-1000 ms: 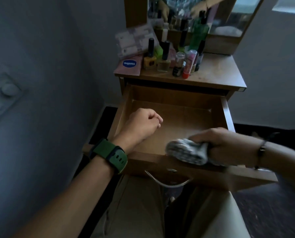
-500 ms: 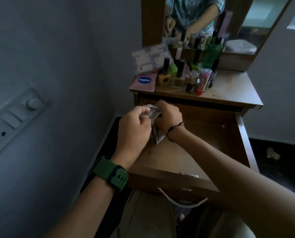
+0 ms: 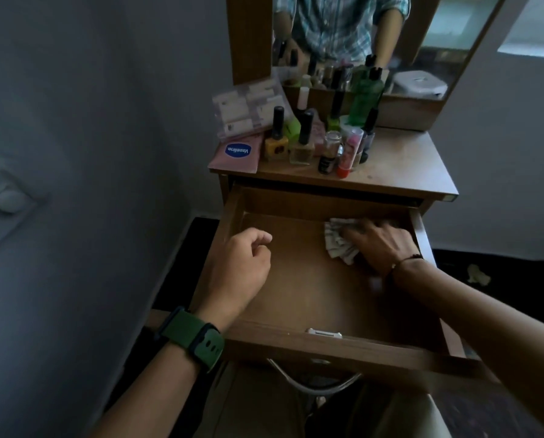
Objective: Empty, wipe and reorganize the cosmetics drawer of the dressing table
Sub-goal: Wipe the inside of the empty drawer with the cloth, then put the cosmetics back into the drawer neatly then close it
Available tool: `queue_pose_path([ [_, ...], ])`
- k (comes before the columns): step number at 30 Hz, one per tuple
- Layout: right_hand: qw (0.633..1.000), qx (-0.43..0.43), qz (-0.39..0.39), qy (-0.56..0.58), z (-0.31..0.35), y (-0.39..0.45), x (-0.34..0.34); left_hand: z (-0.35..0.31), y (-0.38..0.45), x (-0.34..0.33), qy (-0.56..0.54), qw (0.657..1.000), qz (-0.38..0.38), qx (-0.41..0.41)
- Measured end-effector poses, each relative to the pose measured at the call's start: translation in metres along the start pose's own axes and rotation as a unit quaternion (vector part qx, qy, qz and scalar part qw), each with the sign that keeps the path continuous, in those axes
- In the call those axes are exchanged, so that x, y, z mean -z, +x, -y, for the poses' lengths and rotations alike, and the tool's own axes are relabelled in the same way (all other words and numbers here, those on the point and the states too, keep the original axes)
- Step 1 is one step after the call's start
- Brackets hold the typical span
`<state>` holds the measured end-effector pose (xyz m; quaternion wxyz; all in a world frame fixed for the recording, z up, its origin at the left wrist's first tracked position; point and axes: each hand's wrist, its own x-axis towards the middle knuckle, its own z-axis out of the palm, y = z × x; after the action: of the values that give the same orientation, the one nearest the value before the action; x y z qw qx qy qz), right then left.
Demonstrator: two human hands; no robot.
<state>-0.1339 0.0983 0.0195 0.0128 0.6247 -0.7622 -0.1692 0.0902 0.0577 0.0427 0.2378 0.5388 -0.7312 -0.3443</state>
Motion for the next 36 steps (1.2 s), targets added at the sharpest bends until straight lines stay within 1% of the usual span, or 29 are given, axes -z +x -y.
queue_pose_path([
  [2, 1.0, -0.02, 0.014, -0.001, 0.001, -0.008, 0.0, 0.0, 0.001, -0.002, 0.005, 1.0, 0.001, 0.001],
  [5, 0.999, -0.018, 0.042, 0.002, 0.02, -0.023, -0.002, 0.0, 0.001, -0.004, -0.007, 1.0, 0.012, -0.001],
  [8, 0.992, -0.009, 0.103, 0.068, 0.035, -0.041, -0.002, 0.002, -0.001, -0.005, -0.009, 1.0, 0.017, 0.011],
  [10, 0.98, 0.004, 0.137, 0.147, 0.037, -0.051, 0.001, 0.002, -0.003, -0.006, -0.008, 1.0, 0.019, 0.013],
  [11, 0.965, 0.001, 0.151, 0.214, 0.035, -0.054, 0.001, 0.002, -0.003, -0.007, -0.008, 1.0, 0.023, 0.013],
  [12, 0.941, -0.016, 0.154, 0.301, 0.031, -0.056, 0.002, 0.003, -0.003, -0.008, -0.007, 0.999, 0.029, 0.013],
  [13, 0.907, -0.041, 0.151, 0.392, 0.025, -0.057, 0.003, 0.003, -0.003, -0.009, -0.005, 0.999, 0.036, 0.015],
  [14, 0.867, -0.061, 0.13, 0.477, 0.019, -0.058, 0.005, 0.003, -0.004, -0.01, -0.003, 0.999, 0.042, 0.017],
  [15, 0.833, -0.077, 0.094, 0.539, 0.012, -0.06, 0.008, 0.002, -0.005, -0.011, -0.005, 0.999, 0.045, 0.02],
  [19, 0.732, -0.141, -0.078, 0.662, -0.027, -0.067, 0.044, 0.001, -0.006, -0.009, 0.001, 0.998, 0.054, 0.026],
  [20, 0.714, -0.153, -0.123, 0.672, -0.039, -0.069, 0.056, 0.001, -0.005, -0.009, 0.006, 0.998, 0.056, 0.025],
  [21, 0.711, -0.161, -0.17, 0.663, -0.051, -0.07, 0.066, 0.001, -0.004, -0.009, 0.014, 0.998, 0.056, 0.024],
  [22, 0.722, -0.169, -0.218, 0.635, -0.063, -0.069, 0.076, 0.001, -0.003, -0.009, 0.024, 0.998, 0.053, 0.025],
  [24, 0.767, -0.203, -0.281, 0.54, -0.082, -0.062, 0.093, 0.001, -0.002, -0.01, 0.042, 0.998, 0.05, 0.022],
  [25, 0.787, -0.226, -0.3, 0.489, -0.09, -0.054, 0.098, 0.001, -0.002, -0.01, 0.045, 0.998, 0.049, 0.022],
  [27, 0.817, -0.249, -0.32, 0.41, -0.098, -0.034, 0.106, -0.002, -0.004, -0.009, 0.049, 0.997, 0.047, 0.023],
  [29, 0.845, -0.256, -0.307, 0.355, -0.097, -0.011, 0.105, -0.002, -0.004, -0.007, 0.058, 0.997, 0.042, 0.018],
  [31, 0.886, -0.238, -0.263, 0.298, -0.091, 0.012, 0.093, -0.002, -0.002, -0.008, 0.066, 0.997, 0.035, 0.014],
  [33, 0.916, -0.214, -0.225, 0.255, -0.083, 0.028, 0.085, -0.002, -0.001, -0.008, 0.071, 0.997, 0.03, 0.009],
  [34, 0.923, -0.207, -0.215, 0.244, -0.08, 0.034, 0.083, -0.003, 0.0, -0.008, 0.075, 0.997, 0.029, 0.001],
  [36, 0.925, -0.207, -0.211, 0.24, -0.079, 0.047, 0.082, -0.006, -0.001, -0.008, 0.084, 0.996, 0.036, -0.02],
])
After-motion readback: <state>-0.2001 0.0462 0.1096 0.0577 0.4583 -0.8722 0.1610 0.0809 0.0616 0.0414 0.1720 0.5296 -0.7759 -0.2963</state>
